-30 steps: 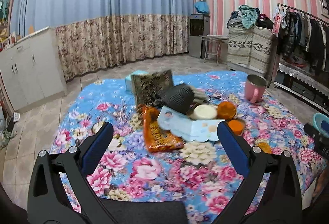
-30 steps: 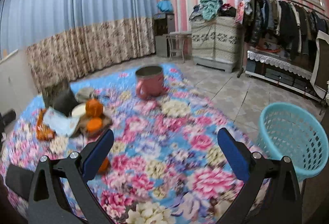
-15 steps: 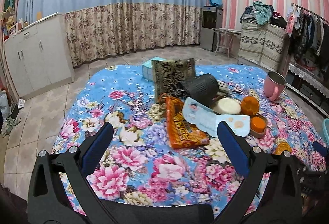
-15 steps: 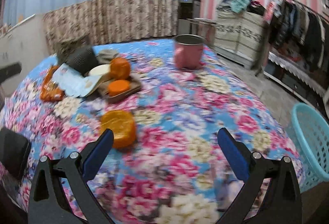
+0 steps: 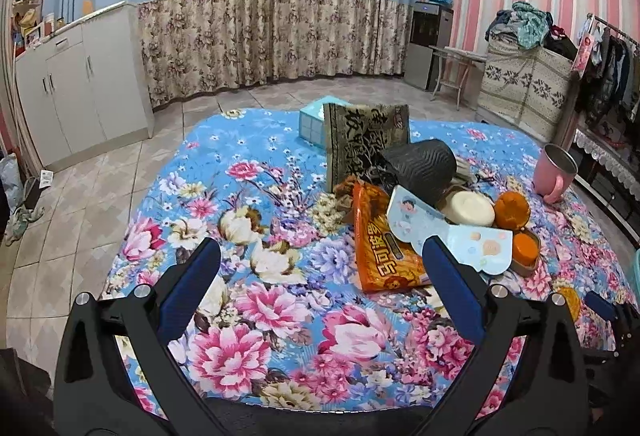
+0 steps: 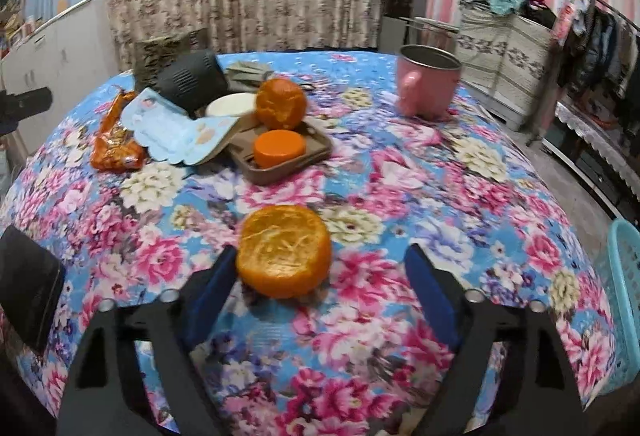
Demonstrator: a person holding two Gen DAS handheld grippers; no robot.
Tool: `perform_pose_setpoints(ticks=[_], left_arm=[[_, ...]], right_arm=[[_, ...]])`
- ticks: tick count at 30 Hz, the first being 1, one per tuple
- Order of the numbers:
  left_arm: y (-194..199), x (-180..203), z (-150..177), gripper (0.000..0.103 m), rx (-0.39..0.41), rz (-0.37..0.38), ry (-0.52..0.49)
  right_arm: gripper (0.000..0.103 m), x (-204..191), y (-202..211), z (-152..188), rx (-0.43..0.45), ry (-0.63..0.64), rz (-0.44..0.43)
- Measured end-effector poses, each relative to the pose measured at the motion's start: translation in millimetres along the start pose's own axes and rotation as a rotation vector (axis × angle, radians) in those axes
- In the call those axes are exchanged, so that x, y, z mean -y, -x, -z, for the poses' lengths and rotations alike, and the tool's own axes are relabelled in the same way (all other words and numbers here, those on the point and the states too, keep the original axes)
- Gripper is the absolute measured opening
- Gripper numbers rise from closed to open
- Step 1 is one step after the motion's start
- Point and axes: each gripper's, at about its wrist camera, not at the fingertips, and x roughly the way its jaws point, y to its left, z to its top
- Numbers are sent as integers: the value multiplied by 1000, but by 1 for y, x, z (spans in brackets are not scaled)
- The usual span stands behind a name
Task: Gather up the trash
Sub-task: 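Move both tools back to the table and grasp the orange peel with the right gripper, then lift the orange peel with the right gripper while the left gripper grasps the paper card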
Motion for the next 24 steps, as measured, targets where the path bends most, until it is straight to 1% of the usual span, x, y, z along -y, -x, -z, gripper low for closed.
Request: perform_pose_setpoints(ticks=[1, 2, 4, 6, 7, 10, 14, 15, 18, 21, 24], left_arm=[[-2, 1, 0, 98, -13, 5, -3], [-4, 3, 1, 98, -28, 8, -11], [-8, 8, 3, 98, -45, 4, -35], [-10, 11, 5, 98, -50, 1, -49], [-11, 13, 6, 98, -55, 12, -53], [-13, 18, 7, 98, -62, 37, -55], [-15, 27, 9, 98, -54, 40, -75], [-17, 30, 10, 98, -57, 41, -79], [-22, 35, 10, 98, -69, 69, -69], [-27, 45, 10, 98, -88, 98, -80], [-30, 61, 11, 98, -94, 115, -96]], right_arm=[[69, -3, 0, 0, 0, 12, -6], [65, -5, -1, -1, -3, 27, -17], [53, -9, -3, -1, -16, 49, -29], [48, -9, -4, -1, -22, 47, -54], [45, -7, -4, -3, -19, 35, -76], [44, 0, -4, -6, -12, 1, -107], [43, 16, 1, -13, 15, -40, -109], [43, 21, 2, -16, 24, -45, -100], [43, 43, 7, -27, 57, -60, -46], [43, 69, 7, -38, 77, -76, 14], [43, 91, 6, -43, 88, -120, 39]])
